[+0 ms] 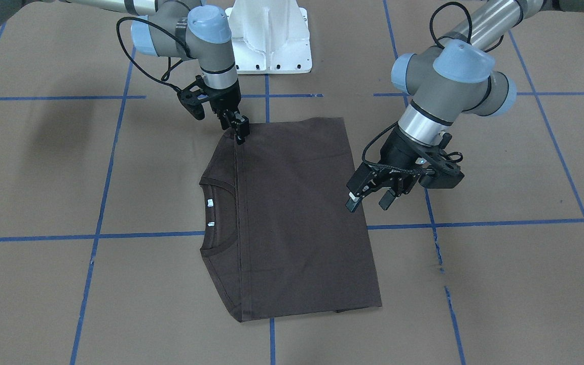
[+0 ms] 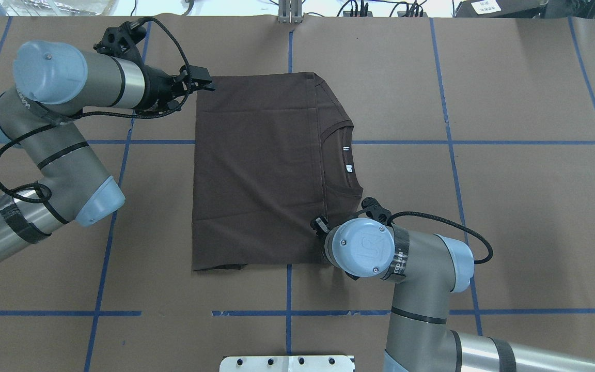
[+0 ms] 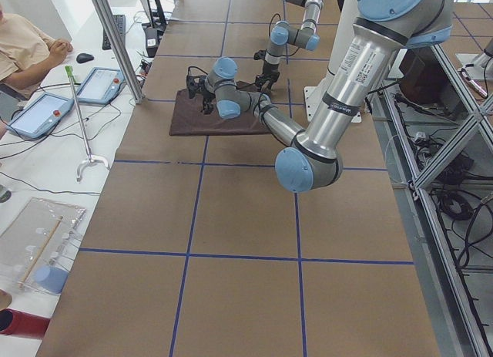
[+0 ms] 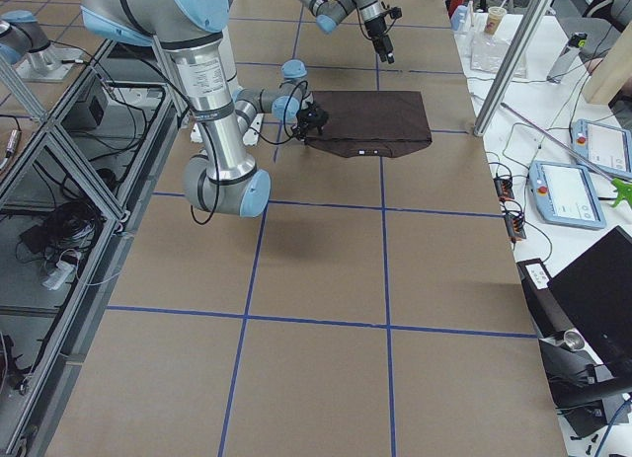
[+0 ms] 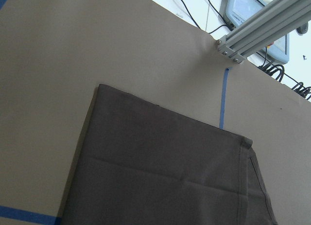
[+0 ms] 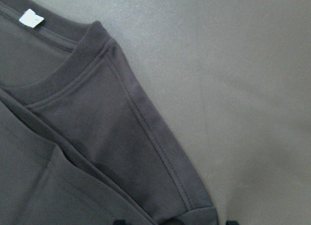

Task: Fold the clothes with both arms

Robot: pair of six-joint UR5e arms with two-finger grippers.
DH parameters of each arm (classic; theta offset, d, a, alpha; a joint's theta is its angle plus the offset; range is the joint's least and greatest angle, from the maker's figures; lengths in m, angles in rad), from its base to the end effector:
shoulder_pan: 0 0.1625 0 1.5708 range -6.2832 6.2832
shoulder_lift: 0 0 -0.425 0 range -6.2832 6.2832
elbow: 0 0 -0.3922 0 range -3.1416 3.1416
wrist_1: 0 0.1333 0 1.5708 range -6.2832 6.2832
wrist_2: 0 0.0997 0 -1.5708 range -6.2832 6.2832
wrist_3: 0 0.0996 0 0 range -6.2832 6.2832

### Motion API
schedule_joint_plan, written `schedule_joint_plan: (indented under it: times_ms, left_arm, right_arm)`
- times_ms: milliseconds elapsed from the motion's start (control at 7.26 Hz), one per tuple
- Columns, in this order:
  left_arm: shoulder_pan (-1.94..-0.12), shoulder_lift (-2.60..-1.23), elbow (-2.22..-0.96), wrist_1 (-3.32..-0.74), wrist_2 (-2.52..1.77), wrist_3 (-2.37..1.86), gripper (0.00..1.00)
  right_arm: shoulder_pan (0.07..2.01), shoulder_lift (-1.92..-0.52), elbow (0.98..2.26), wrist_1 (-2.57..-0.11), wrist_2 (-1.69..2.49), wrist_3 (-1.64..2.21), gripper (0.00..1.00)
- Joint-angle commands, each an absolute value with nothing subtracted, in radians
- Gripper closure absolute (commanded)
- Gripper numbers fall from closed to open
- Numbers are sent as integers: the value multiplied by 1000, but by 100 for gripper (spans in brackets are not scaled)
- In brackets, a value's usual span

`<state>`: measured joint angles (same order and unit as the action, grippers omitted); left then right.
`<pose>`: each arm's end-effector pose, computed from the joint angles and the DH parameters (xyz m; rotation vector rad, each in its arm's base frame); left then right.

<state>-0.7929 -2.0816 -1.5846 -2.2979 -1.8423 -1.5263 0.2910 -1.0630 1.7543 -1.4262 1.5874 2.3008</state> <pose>0.3940 -0.5518 0.2722 0.2938 1.2439 -0.4754 -0.5845 -0.3125 0.2766 -0.2055 -0.8465 0.9519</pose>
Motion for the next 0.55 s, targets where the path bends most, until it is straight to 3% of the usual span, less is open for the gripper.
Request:
schedule_joint_plan:
  times_ms: [0,138,276,413]
  left_arm:
    - [-793,-2082,-1585,-2298,-1842,-1528,0]
    - [-793,-2082,-1586,-2298,-1842,-1528,0]
    - [-793,-2082,-1586,-2298,-1842,-1528,0]
    - [-793,-2082,-1585,-2298,-1842,-1528,0]
  right_arm:
    - [287,-1063,1755,-1427,1588,2304,28]
    - [287,-1062,1755,-1428,1588,2306,85]
    - [287,-1058,1758,-1431,1591,2303,100]
    - [285,-1055,1758,-1431,1591,2303,100]
